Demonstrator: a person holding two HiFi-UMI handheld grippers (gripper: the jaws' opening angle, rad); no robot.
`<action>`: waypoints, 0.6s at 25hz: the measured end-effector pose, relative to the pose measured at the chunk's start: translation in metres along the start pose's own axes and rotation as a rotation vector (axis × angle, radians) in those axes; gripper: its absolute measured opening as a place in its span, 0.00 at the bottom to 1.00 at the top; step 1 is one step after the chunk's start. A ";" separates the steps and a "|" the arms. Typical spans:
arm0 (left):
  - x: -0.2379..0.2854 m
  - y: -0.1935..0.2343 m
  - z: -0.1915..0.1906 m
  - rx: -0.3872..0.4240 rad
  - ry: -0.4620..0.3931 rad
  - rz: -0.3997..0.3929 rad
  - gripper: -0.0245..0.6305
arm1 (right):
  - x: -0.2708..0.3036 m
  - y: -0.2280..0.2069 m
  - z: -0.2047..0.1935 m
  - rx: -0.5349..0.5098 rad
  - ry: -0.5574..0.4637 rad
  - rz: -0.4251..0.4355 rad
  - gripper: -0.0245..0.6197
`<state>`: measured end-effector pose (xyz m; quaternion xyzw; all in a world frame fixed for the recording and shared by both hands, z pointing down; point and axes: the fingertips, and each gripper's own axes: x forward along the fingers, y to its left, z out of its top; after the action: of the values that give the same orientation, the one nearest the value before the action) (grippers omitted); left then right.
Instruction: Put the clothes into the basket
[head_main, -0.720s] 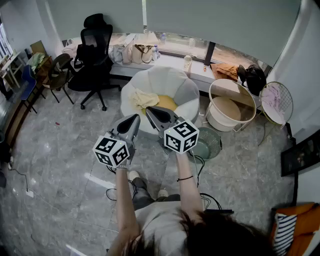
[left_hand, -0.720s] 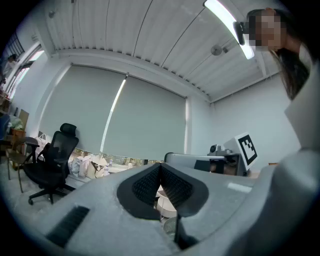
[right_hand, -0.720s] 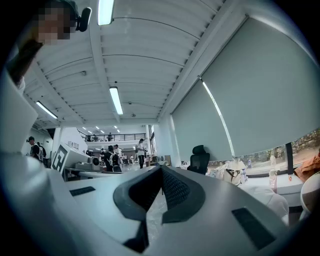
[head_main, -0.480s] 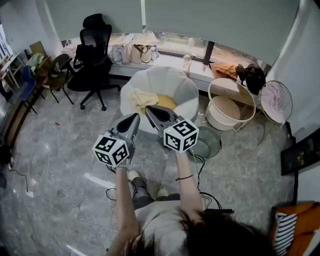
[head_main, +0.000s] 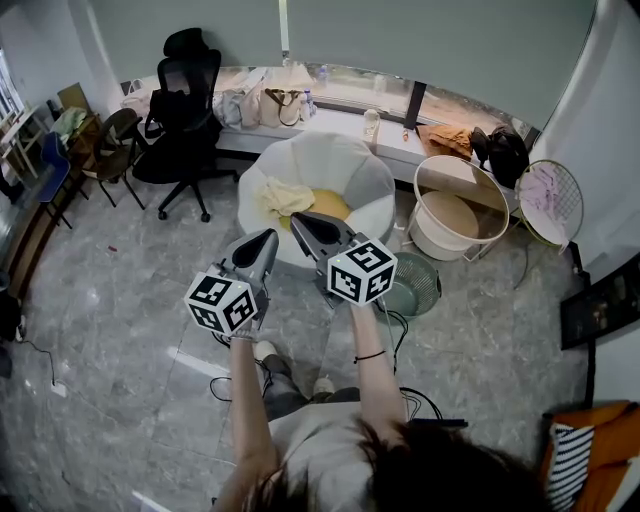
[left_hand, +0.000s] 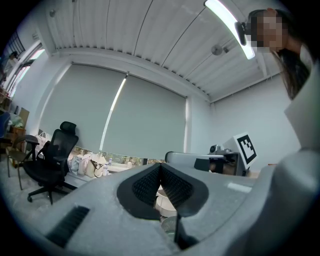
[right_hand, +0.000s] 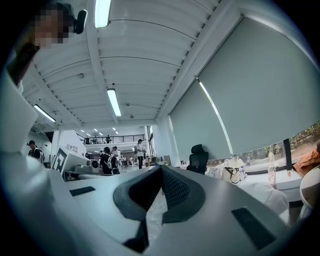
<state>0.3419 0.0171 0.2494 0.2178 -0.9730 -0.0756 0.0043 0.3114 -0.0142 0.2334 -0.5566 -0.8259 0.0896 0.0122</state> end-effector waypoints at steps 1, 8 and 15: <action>-0.001 0.000 -0.001 -0.003 0.003 0.002 0.05 | 0.000 0.000 -0.001 0.003 0.002 0.001 0.05; -0.004 0.001 -0.010 -0.025 0.017 0.030 0.05 | -0.004 -0.007 -0.008 0.027 0.017 -0.004 0.05; -0.006 0.019 -0.013 -0.049 0.028 0.058 0.05 | 0.007 -0.016 -0.015 0.068 0.015 -0.004 0.05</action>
<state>0.3397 0.0345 0.2657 0.1904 -0.9767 -0.0960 0.0252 0.2964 -0.0116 0.2505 -0.5547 -0.8234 0.1136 0.0377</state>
